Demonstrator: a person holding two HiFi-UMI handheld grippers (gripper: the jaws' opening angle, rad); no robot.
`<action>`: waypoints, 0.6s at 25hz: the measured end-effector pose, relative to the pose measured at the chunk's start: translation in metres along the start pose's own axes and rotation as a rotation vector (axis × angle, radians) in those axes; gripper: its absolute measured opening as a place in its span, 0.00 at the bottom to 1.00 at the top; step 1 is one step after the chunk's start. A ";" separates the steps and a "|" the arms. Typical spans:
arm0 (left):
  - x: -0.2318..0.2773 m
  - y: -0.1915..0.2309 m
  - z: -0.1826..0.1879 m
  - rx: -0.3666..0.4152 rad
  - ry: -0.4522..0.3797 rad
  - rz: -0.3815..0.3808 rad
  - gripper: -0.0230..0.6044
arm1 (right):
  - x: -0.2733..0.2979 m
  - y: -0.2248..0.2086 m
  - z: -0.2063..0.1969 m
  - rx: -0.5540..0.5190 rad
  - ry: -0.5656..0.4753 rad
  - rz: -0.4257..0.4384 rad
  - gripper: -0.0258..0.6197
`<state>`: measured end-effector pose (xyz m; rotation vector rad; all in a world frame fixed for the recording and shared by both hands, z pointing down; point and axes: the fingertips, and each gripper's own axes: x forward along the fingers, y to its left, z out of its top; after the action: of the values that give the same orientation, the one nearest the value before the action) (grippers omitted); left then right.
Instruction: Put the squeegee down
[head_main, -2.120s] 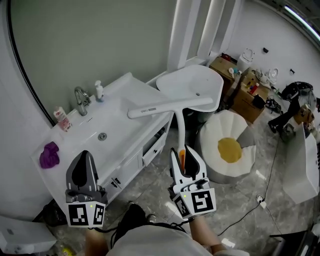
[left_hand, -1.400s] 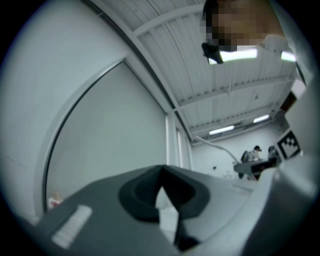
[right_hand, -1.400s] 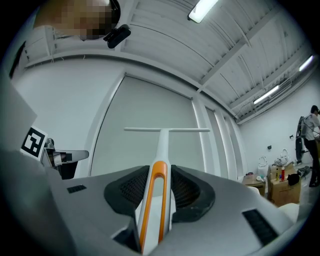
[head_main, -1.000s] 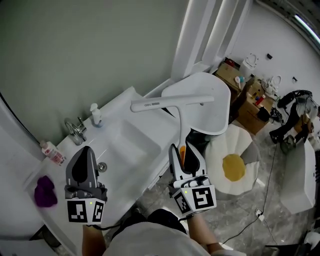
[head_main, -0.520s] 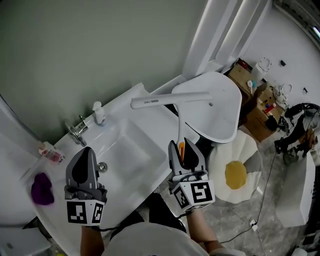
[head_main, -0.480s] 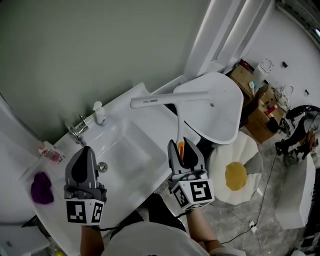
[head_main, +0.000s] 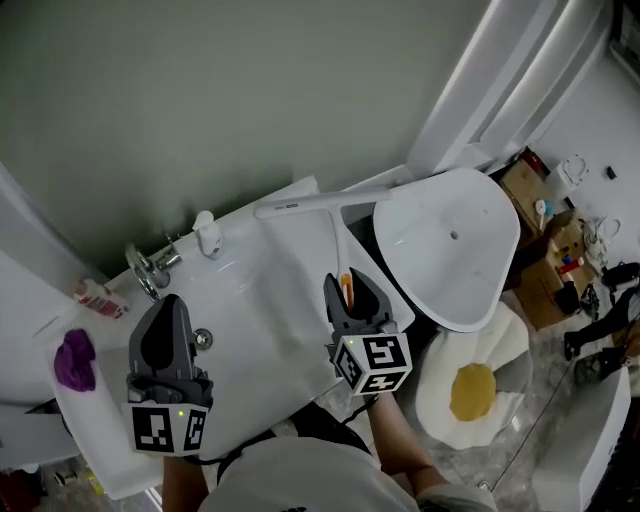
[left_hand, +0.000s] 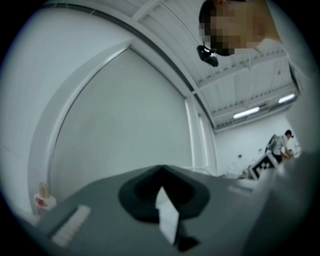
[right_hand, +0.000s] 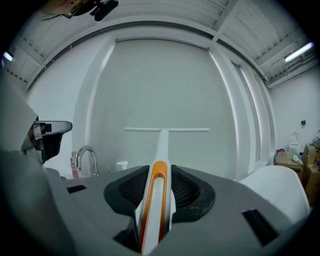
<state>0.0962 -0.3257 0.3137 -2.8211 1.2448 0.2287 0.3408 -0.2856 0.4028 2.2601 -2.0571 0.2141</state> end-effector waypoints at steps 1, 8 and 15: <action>0.002 -0.001 -0.001 0.004 0.004 0.013 0.05 | 0.009 -0.003 -0.006 0.002 0.020 0.013 0.24; 0.014 0.003 -0.011 0.011 0.023 0.125 0.05 | 0.065 -0.021 -0.055 0.021 0.178 0.100 0.24; 0.016 0.010 -0.020 0.022 0.049 0.244 0.05 | 0.110 -0.029 -0.097 -0.007 0.310 0.175 0.24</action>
<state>0.1022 -0.3461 0.3307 -2.6674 1.5916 0.1546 0.3751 -0.3766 0.5164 1.8981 -2.0786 0.5301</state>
